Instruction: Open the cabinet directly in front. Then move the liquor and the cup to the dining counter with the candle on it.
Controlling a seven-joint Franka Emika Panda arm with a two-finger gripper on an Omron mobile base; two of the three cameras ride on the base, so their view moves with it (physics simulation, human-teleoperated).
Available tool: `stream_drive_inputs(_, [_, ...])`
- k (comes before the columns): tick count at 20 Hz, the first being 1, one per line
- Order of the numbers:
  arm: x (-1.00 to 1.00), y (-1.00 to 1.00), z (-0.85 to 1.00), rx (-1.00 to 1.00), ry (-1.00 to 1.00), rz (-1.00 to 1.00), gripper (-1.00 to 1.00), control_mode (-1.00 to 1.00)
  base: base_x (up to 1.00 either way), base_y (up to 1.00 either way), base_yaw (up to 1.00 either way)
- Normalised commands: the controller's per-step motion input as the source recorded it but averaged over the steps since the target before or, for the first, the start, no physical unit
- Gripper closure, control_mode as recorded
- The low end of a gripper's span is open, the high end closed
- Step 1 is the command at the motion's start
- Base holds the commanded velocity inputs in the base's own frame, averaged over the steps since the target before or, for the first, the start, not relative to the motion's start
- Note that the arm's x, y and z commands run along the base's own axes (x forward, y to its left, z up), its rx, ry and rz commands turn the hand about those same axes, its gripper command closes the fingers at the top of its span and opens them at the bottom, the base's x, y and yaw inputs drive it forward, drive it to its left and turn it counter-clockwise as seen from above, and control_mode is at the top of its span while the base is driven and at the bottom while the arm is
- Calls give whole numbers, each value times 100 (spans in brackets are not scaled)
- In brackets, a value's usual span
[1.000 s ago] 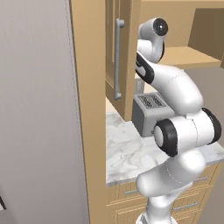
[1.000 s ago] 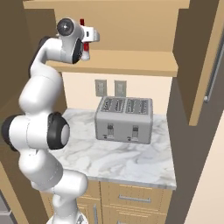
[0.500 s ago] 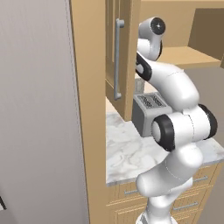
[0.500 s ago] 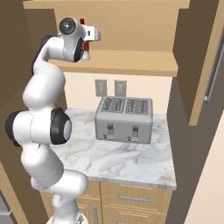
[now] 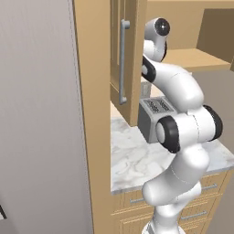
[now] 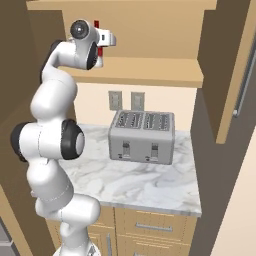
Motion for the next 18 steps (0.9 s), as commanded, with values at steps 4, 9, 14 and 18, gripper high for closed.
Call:
stream_drive_inputs(4, [14,3,-2,0,0,0,100,-100,0,0,0])
stream_drive_inputs(9, [0,0,0,0,0,0,100,-100,0,0,0])
stream_drive_inputs(14, [-6,0,10,0,-21,0,100,-100,0,0,0])
stream_drive_inputs(18, [-12,0,16,0,-33,0,100,-100,0,0,0])
